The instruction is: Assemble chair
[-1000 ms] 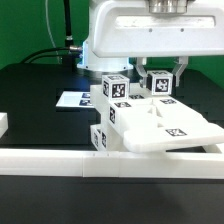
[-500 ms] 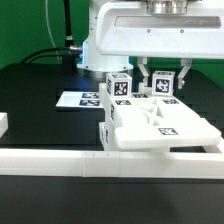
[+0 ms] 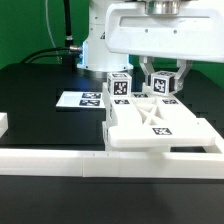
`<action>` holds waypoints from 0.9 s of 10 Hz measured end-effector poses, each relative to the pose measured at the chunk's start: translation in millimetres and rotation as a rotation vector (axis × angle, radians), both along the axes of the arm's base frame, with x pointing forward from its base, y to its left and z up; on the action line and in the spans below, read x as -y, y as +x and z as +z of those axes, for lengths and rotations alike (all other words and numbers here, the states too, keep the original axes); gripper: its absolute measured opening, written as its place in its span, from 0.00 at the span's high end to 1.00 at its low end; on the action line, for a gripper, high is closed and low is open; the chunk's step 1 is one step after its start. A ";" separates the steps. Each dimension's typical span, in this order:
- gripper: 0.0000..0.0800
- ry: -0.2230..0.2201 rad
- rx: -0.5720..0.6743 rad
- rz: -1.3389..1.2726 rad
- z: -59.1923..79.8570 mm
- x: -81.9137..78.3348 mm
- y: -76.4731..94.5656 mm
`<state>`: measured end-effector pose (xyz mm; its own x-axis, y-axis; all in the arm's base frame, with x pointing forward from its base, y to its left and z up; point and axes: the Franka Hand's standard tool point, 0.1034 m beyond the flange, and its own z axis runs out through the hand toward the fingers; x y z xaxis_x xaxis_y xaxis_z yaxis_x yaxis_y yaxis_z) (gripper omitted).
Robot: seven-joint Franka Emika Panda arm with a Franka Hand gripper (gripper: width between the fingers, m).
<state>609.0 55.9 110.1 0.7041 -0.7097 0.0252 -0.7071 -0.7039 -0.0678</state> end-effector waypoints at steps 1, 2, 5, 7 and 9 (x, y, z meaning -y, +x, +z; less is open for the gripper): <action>0.66 0.019 -0.002 -0.152 -0.2 -1.4 -0.7; 0.66 0.034 -0.005 -0.267 -0.2 -2.1 -0.7; 0.66 0.087 -0.017 -0.582 -0.2 -4.2 0.2; 0.66 0.092 -0.021 -0.647 -0.2 -4.4 0.2; 0.47 0.085 -0.017 -0.557 0.4 -6.9 1.2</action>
Offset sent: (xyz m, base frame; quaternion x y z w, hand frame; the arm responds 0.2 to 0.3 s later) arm -0.0094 0.0005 -0.0121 -0.0042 -0.0352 0.2992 0.9535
